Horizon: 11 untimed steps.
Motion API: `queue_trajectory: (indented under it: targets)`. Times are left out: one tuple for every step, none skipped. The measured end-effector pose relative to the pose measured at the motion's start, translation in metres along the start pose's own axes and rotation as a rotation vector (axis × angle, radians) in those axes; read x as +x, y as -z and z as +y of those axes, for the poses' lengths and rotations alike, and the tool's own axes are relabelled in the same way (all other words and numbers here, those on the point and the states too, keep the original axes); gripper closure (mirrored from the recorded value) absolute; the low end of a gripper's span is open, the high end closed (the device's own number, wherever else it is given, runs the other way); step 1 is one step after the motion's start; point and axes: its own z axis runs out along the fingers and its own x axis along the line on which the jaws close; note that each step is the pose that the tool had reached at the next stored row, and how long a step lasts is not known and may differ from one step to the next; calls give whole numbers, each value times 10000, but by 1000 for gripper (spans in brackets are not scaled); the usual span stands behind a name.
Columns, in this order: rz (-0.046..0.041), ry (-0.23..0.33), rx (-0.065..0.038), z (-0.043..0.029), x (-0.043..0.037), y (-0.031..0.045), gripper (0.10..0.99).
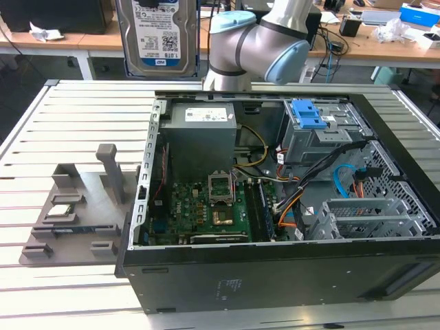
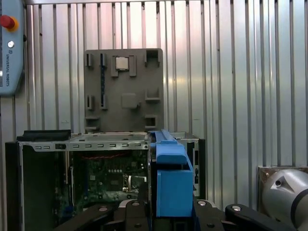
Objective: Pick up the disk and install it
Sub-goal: 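Pick up the disk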
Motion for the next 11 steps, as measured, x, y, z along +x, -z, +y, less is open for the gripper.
queue_trajectory:
  targets:
    - [0,1,0,-25,-1,0,725]
    - [0,2,0,-58,-1,0,725]
    - [-1,0,0,-76,-2,1,725]
    - [0,0,0,-98,-2,1,725]
    - [0,0,0,-120,-3,1,725]
    - [0,0,0,-145,-3,1,725]
    - [0,1,0,-177,-4,2,725]
    - [0,0,0,-219,-5,2,725]
    - [0,0,0,-285,-7,3,725]
    - [1,0,0,-355,-8,4,725]
    - [0,0,0,-410,-10,4,725]
